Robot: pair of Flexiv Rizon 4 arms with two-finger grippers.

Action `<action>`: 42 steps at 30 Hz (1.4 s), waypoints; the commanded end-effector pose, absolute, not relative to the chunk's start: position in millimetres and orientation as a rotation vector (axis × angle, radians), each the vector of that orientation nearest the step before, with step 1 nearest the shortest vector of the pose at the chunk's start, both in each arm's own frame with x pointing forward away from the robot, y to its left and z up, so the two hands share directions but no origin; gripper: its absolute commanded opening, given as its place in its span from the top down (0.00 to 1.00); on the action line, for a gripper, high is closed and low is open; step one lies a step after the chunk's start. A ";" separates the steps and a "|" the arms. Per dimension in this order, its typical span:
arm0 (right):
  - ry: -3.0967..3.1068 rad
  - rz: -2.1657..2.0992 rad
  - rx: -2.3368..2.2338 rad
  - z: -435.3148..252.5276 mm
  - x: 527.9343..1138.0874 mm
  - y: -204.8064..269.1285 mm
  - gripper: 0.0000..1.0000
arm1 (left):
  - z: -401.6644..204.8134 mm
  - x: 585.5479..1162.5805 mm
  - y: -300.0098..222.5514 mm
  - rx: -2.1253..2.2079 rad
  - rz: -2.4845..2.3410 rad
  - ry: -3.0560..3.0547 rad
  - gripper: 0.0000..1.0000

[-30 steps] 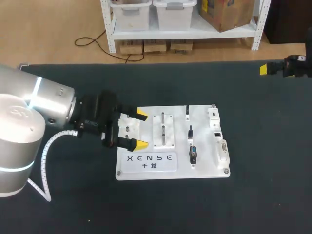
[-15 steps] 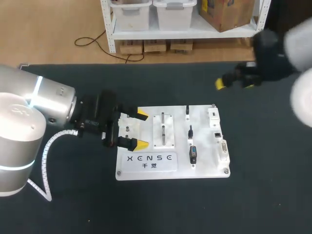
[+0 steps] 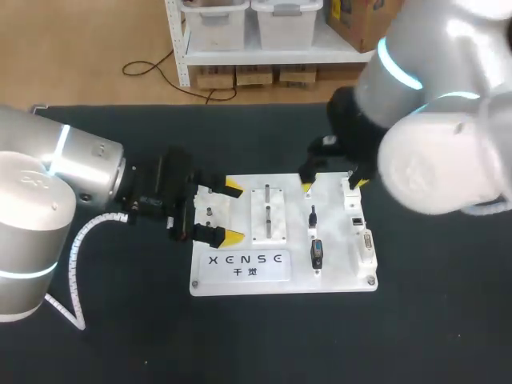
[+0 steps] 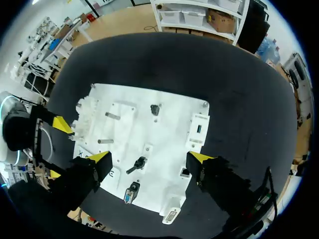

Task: Insert the Ethernet cable into its matching sockets.

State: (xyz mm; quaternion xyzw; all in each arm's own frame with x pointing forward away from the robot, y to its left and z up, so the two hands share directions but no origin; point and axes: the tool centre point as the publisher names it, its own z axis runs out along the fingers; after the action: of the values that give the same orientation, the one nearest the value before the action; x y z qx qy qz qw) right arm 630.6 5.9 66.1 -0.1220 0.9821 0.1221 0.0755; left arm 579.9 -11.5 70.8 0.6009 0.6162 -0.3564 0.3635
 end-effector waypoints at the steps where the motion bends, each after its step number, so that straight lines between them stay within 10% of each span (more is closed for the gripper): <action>1: 2.959 0.100 -0.340 56.4 625.2 13.2 0.00 | 69.4 579.4 -10.7 1.543 -0.917 1.581 0.00; 27: 3.059 -0.020 -0.187 21.4 614.1 19.4 0.01 | 69.4 579.4 -10.7 1.543 -0.917 1.581 0.00; 33: 3.059 -0.014 -0.196 21.9 614.5 21.2 0.51 | 69.4 579.4 -10.7 1.543 -0.917 1.581 0.00; 42: 3.071 0.012 -0.224 19.7 612.0 25.3 0.69 | 69.4 579.4 -10.7 1.543 -0.917 1.581 0.00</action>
State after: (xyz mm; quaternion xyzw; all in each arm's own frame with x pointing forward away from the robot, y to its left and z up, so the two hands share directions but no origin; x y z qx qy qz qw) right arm 611.5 25.1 20.2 -0.0721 0.9969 0.0025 0.0309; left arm 579.9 -11.4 70.9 0.6009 0.6163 -0.3564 0.3634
